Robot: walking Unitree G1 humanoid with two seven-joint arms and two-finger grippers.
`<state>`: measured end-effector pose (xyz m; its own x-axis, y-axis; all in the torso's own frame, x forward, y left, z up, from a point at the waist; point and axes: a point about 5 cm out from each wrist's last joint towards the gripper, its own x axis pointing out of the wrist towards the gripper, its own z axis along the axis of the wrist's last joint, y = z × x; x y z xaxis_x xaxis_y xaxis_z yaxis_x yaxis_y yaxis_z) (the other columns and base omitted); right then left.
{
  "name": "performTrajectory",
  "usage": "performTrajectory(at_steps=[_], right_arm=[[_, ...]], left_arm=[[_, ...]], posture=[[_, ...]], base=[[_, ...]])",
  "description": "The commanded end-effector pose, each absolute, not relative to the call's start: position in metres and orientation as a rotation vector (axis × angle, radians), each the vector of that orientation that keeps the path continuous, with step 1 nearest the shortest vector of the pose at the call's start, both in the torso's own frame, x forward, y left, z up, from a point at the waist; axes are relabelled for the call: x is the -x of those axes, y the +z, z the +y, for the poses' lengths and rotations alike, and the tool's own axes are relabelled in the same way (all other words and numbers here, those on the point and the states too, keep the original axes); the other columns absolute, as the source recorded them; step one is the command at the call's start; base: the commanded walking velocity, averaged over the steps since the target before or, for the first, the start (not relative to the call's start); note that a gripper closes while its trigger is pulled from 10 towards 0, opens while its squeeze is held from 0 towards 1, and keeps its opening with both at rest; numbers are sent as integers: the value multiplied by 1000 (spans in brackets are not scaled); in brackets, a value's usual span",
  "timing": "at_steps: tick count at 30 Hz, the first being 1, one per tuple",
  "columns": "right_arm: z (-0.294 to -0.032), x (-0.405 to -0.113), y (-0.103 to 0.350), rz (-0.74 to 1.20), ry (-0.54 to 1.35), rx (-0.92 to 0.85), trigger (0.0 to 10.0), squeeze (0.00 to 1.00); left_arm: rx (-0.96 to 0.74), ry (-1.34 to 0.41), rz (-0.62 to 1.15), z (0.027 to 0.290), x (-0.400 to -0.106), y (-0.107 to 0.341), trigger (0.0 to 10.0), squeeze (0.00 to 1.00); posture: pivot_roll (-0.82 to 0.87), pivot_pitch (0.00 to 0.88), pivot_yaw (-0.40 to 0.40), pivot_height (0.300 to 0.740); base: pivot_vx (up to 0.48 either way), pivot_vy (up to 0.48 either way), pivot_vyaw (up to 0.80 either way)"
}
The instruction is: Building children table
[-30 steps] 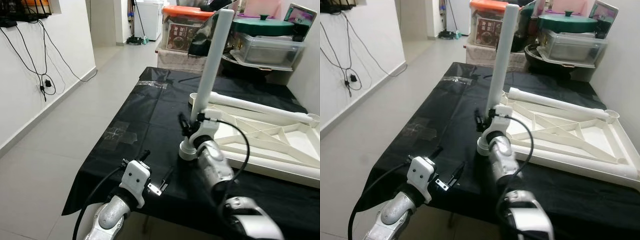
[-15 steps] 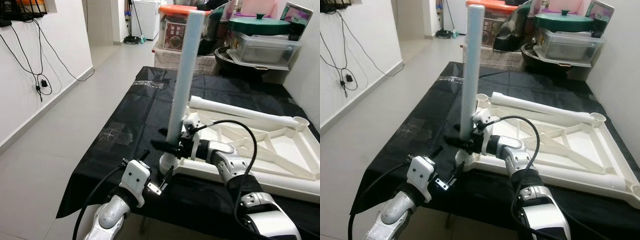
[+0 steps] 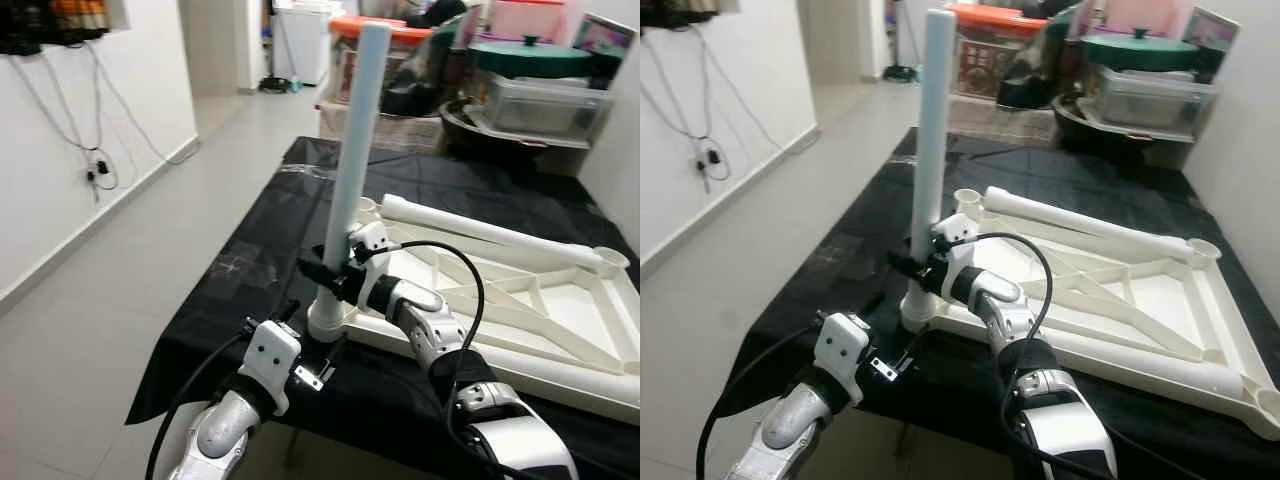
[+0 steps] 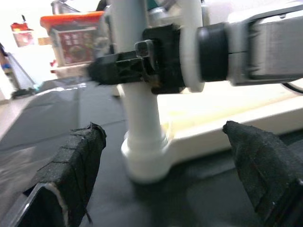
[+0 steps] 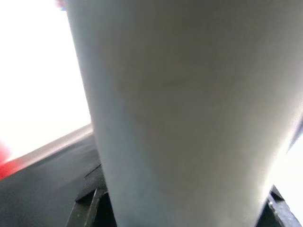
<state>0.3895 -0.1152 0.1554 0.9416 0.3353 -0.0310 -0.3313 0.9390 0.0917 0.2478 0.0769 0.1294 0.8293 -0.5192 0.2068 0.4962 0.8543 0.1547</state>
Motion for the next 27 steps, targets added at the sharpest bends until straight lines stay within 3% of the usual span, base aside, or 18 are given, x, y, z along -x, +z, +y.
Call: performTrajectory(at_steps=[1,3,8,9,11,12,13,14,19,20,26,27], right_arm=[[-159,-389,140,126,-12,-110,0,0],[-181,-379,132,117,-337,-138,0,0],[-176,-371,129,85,-435,-189,0,0],[-165,-372,131,63,-389,-227,3529,0],[-158,-374,132,49,-357,-252,3529,0],[-146,-376,138,12,-245,-266,10000,0],[-137,-378,141,-13,-169,-271,10000,0],[-130,-379,145,-37,-109,-279,10000,1000],[-124,-382,151,-73,-17,-285,10000,976],[-124,-384,154,-78,37,-304,10000,0],[-126,-388,161,-47,344,-293,10000,0],[-123,-384,161,-19,512,-284,10000,0]], left_arm=[[-100,-546,-232,77,-247,126,10000,0],[-102,-548,-229,77,-247,125,10000,0],[-104,-548,-229,76,-247,125,10000,0],[-104,-548,-229,76,-247,125,10000,0],[-104,-548,-229,76,-247,125,10000,0],[-104,-549,-228,76,-247,125,10000,0],[-104,-549,-228,76,-246,124,10000,0],[-103,-549,-226,75,-246,124,10000,0],[-102,-549,-225,75,-246,124,10000,0],[-102,-549,-225,75,-247,124,10000,0],[-101,-547,-226,75,-247,125,10000,0],[-102,-547,-227,75,-247,125,10000,0]], posture=[[124,0,-80,740],[129,0,-82,740],[127,0,-81,740],[126,0,-81,740],[126,0,-81,740],[127,0,-82,740],[127,0,-82,740],[127,0,-81,740],[128,0,-85,740],[125,0,-84,740],[129,0,-86,740],[130,0,-87,740]], base=[[0,0,0],[0,0,0],[0,0,0],[0,0,0],[0,0,0],[0,0,0],[0,0,0],[0,0,0],[0,0,0],[0,0,0],[0,0,0],[0,0,0]])
